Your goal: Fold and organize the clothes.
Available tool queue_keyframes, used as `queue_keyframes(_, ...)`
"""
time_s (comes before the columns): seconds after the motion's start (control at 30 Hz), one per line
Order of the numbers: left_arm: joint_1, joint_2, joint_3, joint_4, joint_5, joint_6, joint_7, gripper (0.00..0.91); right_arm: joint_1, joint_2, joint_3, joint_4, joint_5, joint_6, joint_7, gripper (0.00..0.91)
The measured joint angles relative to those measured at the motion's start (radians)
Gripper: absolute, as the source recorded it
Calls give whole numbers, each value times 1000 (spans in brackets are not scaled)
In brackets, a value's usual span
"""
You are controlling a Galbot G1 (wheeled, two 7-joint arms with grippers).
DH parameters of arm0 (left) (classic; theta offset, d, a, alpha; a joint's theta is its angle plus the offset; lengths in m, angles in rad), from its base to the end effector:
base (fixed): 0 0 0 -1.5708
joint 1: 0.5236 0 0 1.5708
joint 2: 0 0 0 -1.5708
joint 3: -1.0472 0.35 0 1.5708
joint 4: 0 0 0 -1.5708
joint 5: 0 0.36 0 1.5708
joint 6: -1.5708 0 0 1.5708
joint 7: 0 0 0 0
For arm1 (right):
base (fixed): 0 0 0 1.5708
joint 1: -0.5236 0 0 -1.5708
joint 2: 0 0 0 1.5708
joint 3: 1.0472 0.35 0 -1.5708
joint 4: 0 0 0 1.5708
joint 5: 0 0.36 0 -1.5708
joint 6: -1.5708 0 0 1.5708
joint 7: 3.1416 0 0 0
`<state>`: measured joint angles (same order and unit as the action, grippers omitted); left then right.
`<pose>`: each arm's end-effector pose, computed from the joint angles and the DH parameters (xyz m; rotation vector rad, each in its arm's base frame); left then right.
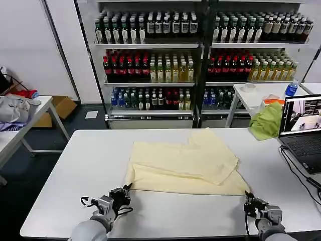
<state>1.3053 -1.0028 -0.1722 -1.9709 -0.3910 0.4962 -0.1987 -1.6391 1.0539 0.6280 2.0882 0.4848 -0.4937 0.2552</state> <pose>0.2402 0.0166 -0.3098 -0.3823 -2.5758 -0.2853 0.1838 -0.1133 -0.2843 -0.1136 -2.5655 0.1639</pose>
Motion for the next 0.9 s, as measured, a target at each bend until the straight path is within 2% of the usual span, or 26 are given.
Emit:
queue_keyframes(0.3,153,43,-62,-136,26,-13,-9,20,-151,-15,35,103,-47,9,-3,0)
queue_keyframes(0.57,311,69,-126,-237,51,-18,-22,30,-225,-42,56,138,-76,-3,-4,0)
queue_keyframes(0.6,330,72,-133,-248,53,-18,-24,40,-230,-45,57,142,-80,-5,-4,393)
queue_keyframes(0.63,346,74,-141,-256,55,-18,-26,272,-234,-48,58,145,-82,-8,-4,907)
queue_keyframes(0.67,362,76,-147,-264,58,-17,-27,756,-236,-50,58,149,-83,-11,-3,907)
queue_keyframes(0.7,380,79,-155,-274,60,-16,-27,907,-238,-52,59,153,-85,-14,-2,907)
queue_keyframes(0.9,455,85,-176,-307,68,-6,-24,907,-242,-62,73,176,-89,-17,6,907)
